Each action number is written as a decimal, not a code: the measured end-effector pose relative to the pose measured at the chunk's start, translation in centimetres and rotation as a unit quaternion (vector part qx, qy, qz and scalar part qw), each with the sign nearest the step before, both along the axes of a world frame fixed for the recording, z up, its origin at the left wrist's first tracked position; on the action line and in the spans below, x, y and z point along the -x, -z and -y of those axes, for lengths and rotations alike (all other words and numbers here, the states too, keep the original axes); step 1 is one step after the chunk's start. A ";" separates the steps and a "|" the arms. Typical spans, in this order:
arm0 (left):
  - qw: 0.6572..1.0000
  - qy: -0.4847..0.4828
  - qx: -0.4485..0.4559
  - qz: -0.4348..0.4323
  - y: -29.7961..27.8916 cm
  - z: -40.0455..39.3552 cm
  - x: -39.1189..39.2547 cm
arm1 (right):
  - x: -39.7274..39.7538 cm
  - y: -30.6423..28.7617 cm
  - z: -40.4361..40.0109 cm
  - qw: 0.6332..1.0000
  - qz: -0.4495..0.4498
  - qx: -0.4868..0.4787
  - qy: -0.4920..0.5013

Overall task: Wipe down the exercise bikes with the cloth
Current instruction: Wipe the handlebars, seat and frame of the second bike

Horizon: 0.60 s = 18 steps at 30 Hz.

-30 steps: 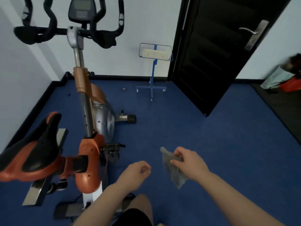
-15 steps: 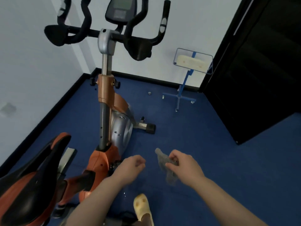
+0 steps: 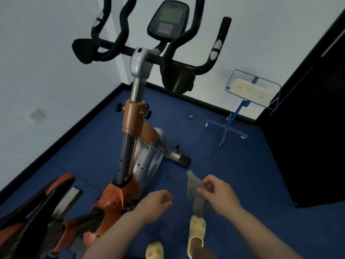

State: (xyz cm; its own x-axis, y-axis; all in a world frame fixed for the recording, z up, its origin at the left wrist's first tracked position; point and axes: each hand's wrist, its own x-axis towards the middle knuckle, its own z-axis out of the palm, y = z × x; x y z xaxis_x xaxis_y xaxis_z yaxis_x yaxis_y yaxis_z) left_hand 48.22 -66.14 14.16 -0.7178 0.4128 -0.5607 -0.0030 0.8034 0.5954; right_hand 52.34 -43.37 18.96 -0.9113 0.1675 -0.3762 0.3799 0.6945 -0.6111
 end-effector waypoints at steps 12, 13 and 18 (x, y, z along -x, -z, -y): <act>0.981 -0.169 -0.060 -0.079 -5.4 -6.5 7.0 | 11.6 -3.2 -5.4 0.990 -0.079 0.059 -0.100; 0.978 -0.178 -0.061 -0.087 -5.7 -6.7 7.0 | 12.2 -3.4 -5.7 0.989 -0.086 0.068 -0.101; 0.967 -0.208 -0.072 -0.125 -6.6 -6.6 7.9 | 14.5 -5.0 -5.7 0.977 -0.147 0.131 -0.082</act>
State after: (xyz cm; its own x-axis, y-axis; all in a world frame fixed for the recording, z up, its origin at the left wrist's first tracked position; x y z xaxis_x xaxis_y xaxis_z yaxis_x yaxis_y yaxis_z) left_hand 40.33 -59.51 20.80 -0.9445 0.1203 -0.3056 -0.1492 0.6718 0.7256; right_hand 37.88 -37.65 23.93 -0.9930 -0.0569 -0.1037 0.0572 0.5365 -0.8420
